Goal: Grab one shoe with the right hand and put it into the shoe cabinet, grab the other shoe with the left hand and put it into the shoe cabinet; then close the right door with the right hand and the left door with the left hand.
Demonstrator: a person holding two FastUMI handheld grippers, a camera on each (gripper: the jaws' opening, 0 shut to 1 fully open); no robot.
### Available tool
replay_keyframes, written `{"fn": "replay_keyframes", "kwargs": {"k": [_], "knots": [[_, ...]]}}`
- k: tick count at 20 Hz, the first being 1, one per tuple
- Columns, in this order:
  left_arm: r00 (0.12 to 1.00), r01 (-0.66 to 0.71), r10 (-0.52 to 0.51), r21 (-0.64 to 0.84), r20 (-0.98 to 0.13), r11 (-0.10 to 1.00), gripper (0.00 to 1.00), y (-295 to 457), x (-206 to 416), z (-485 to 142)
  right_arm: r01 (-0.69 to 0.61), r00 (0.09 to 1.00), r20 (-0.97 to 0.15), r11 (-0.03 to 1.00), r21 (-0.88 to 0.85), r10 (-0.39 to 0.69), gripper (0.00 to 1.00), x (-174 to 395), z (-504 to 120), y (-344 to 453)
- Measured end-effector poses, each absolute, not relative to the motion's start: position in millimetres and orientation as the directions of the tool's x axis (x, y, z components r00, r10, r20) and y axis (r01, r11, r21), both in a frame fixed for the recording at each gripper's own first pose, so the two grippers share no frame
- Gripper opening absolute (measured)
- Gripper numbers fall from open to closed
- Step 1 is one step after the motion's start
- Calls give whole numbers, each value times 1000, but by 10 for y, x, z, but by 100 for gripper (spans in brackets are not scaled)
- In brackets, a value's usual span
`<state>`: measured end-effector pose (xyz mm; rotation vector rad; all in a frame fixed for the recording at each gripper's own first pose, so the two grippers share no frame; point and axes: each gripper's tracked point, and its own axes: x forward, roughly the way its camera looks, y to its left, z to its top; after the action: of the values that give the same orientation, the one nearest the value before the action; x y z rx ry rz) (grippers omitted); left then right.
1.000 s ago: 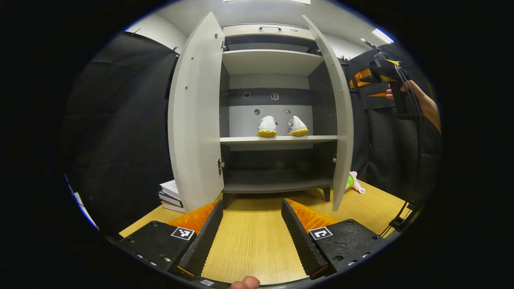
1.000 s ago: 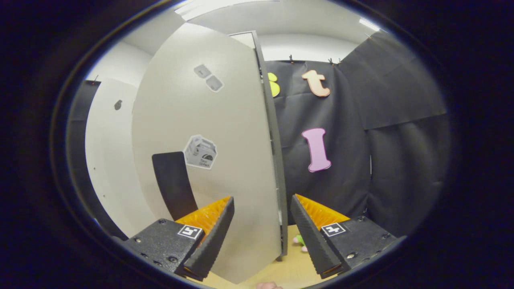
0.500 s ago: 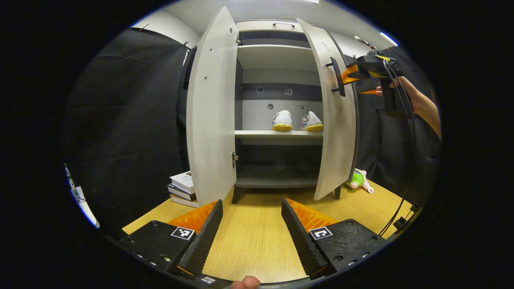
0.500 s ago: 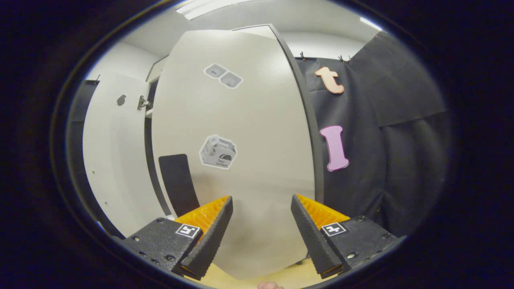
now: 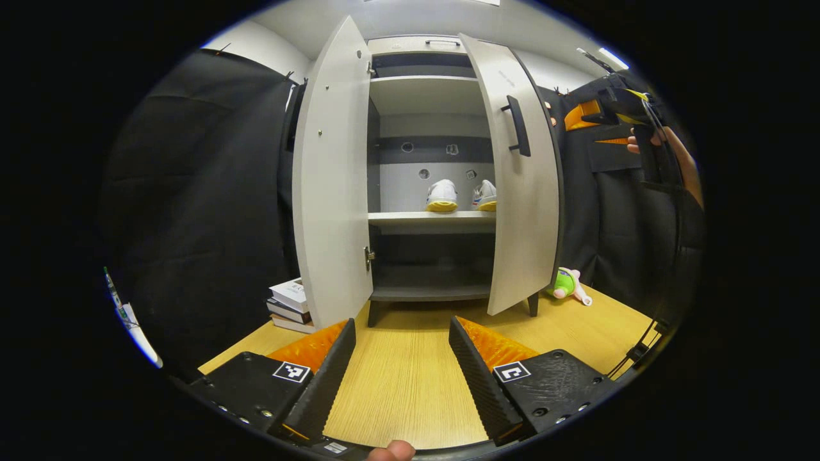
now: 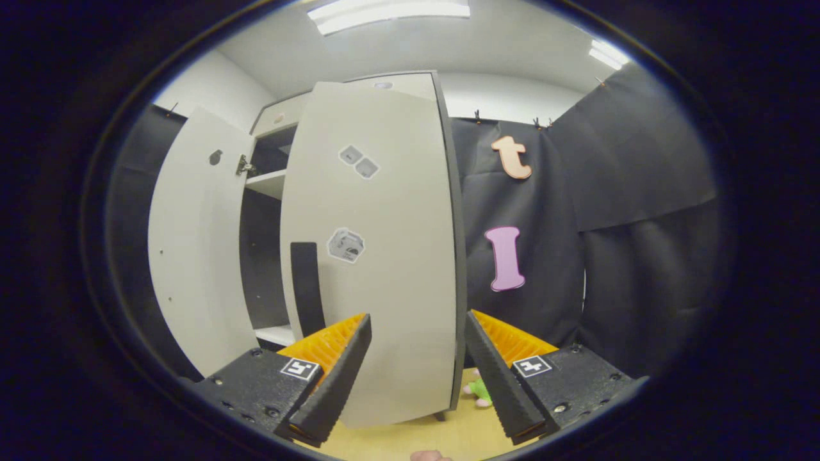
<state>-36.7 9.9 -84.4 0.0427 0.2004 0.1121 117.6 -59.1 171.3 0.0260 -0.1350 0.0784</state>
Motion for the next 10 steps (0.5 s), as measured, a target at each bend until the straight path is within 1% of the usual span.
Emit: {"fn": "replay_keyframes", "kwargs": {"k": [2,6,10], "knots": [[975,-92,102,60,-196,994,88,39,-375,-844,-83,988,133,996,13,80,94,992,1532,-549],[978,-58,69,65,-196,996,88,-72,-377,-839,-16,990,137,999,-37,21,95,732,1181,-583],[980,-29,42,68,-195,997,88,-180,-389,-826,-15,993,116,998,-68,23,95,509,812,-443]]}}
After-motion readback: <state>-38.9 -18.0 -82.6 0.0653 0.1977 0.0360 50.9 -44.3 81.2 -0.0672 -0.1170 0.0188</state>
